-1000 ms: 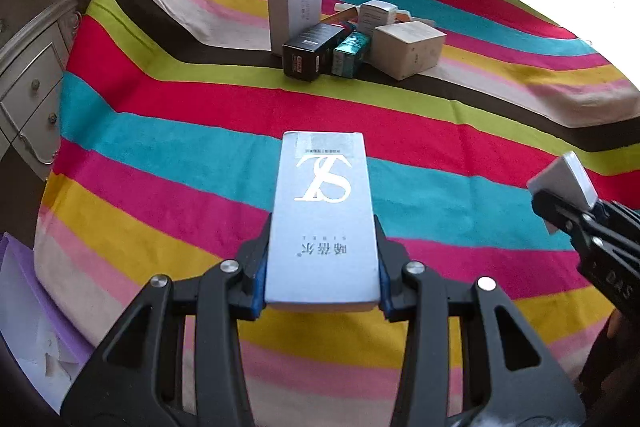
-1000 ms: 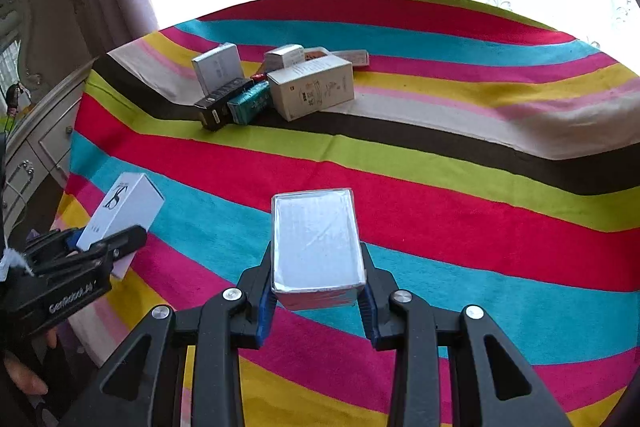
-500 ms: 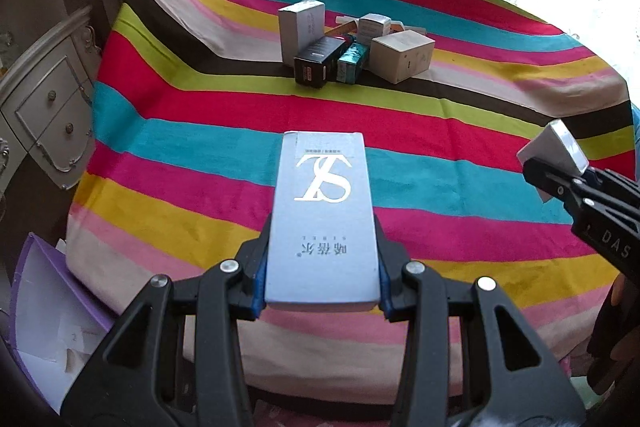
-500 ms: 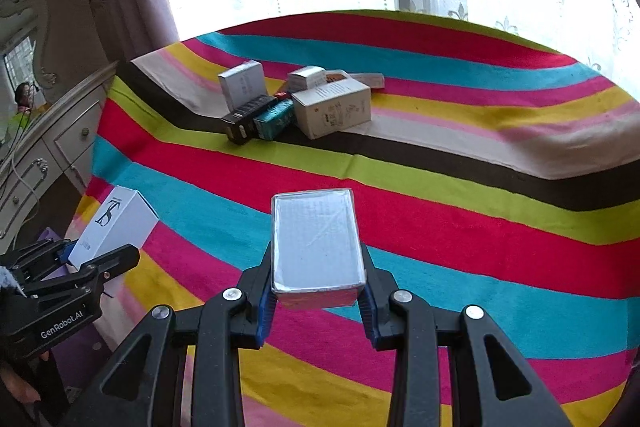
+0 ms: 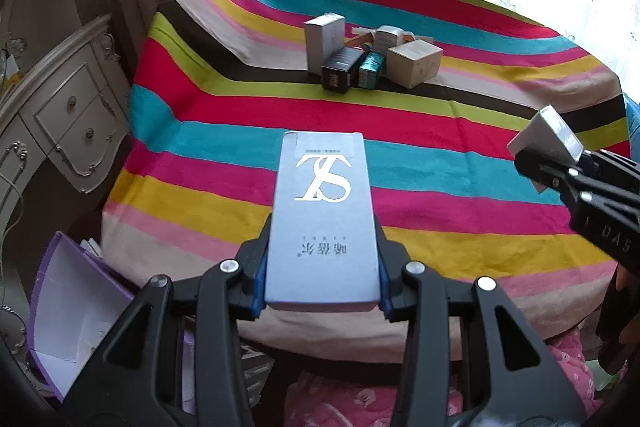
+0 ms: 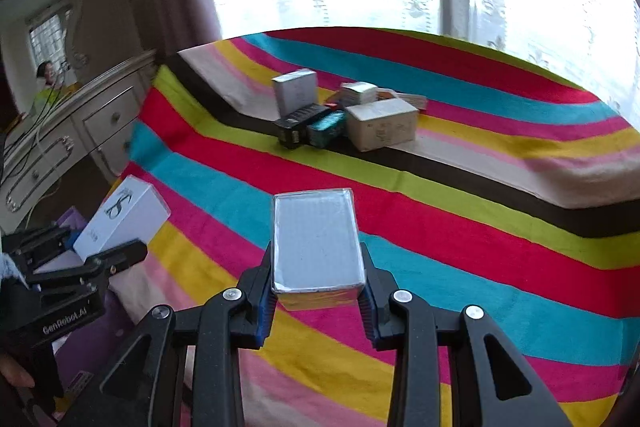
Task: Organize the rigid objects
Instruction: 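Carry the white box and 'S' box over to the storage box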
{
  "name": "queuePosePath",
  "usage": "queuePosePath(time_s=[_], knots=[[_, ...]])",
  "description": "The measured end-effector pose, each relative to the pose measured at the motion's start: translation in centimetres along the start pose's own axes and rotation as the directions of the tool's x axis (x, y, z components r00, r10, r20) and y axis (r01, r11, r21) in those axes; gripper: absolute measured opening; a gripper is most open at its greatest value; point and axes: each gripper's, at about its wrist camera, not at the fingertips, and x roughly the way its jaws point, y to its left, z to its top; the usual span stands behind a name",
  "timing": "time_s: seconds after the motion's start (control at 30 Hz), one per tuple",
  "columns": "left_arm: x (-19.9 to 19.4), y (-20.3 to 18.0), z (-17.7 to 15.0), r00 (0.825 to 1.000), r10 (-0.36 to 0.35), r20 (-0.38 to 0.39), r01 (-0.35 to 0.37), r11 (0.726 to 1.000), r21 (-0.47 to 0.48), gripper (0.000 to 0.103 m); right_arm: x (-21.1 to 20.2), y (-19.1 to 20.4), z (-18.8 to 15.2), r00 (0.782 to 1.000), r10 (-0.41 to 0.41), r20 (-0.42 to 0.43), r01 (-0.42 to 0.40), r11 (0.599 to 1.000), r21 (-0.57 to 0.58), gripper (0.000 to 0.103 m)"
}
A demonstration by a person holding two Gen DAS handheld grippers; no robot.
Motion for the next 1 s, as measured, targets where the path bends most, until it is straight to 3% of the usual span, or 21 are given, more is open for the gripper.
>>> queuePosePath(time_s=[0.4, 0.67, 0.83, 1.0], knots=[[-2.7, 3.9, -0.1, 0.999, 0.024, 0.035, -0.023, 0.999, -0.042, 0.045, -0.2, 6.1, 0.0, 0.996, 0.086, -0.019, -0.087, 0.989, -0.121, 0.036], [-3.8, 7.6, -1.2, 0.997, 0.078, 0.027, -0.076, 0.994, -0.077, 0.045, -0.1, 10.6, 0.5, 0.989, 0.146, -0.030, -0.149, 0.965, -0.218, 0.036], [-4.3, 10.3, -2.7, 0.993, 0.119, 0.010, -0.118, 0.988, -0.102, 0.045, 0.1, 14.1, 0.7, 0.981, 0.187, -0.048, -0.193, 0.937, -0.292, 0.036], [-5.0, 13.5, -5.4, 0.987, 0.159, -0.021, -0.160, 0.973, -0.169, 0.045, 0.5, 18.9, 0.4, 0.961, 0.259, -0.095, -0.276, 0.883, -0.381, 0.036]])
